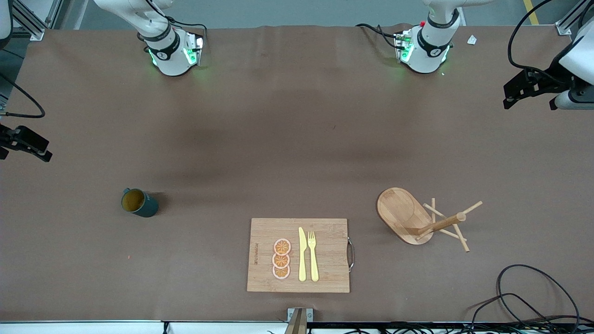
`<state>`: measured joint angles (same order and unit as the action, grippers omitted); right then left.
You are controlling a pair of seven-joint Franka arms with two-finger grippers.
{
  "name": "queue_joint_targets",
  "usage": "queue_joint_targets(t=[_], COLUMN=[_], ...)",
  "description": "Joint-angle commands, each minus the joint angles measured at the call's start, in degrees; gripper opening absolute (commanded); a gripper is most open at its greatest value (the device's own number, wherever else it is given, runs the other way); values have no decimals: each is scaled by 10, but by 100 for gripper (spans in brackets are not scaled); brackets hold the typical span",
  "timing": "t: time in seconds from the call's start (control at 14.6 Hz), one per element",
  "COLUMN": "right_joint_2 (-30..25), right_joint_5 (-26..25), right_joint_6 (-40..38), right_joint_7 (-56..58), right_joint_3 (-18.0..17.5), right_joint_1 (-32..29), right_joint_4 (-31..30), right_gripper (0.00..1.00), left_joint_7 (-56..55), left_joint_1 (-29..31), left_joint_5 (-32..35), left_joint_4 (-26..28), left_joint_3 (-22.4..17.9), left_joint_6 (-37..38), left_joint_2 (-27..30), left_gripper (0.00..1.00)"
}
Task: Pass cup and hang on rack
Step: 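Move the right gripper toward the teal mug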
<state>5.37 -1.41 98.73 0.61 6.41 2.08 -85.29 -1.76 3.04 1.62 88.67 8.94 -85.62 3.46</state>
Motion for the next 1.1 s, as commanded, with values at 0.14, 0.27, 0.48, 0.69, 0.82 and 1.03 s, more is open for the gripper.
queue_joint_targets(t=[0.14, 0.27, 0.48, 0.69, 0.82, 1.03], right_joint_2=[-7, -7, -7, -7, -7, -7], right_joint_5=[-6, -6, -6, -6, -7, -4], right_joint_6=[8, 8, 9, 9, 9, 10], right_joint_7=[-11, -11, -11, -11, -11, -11], right_joint_3=[-1, -2, -2, -1, -1, -1], right_joint_1=[4, 8, 11, 11, 11, 10], right_joint_4=[-10, -10, -9, -9, -8, -7], right_gripper=[100, 100, 100, 100, 100, 100], left_joint_7=[-3, -2, -3, -3, -2, -1], left_joint_1=[-6, -5, -7, -7, -8, -7], left_joint_5=[3, 1, 1, 1, 1, 1], left_joint_4=[-9, -11, -22, -22, -22, -20], left_joint_3=[5, 5, 6, 6, 6, 6], left_joint_6=[2, 2, 0, 0, 0, 0], left_joint_2=[-3, -16, -20, -22, -25, -27], left_gripper=[100, 100, 100, 100, 100, 100])
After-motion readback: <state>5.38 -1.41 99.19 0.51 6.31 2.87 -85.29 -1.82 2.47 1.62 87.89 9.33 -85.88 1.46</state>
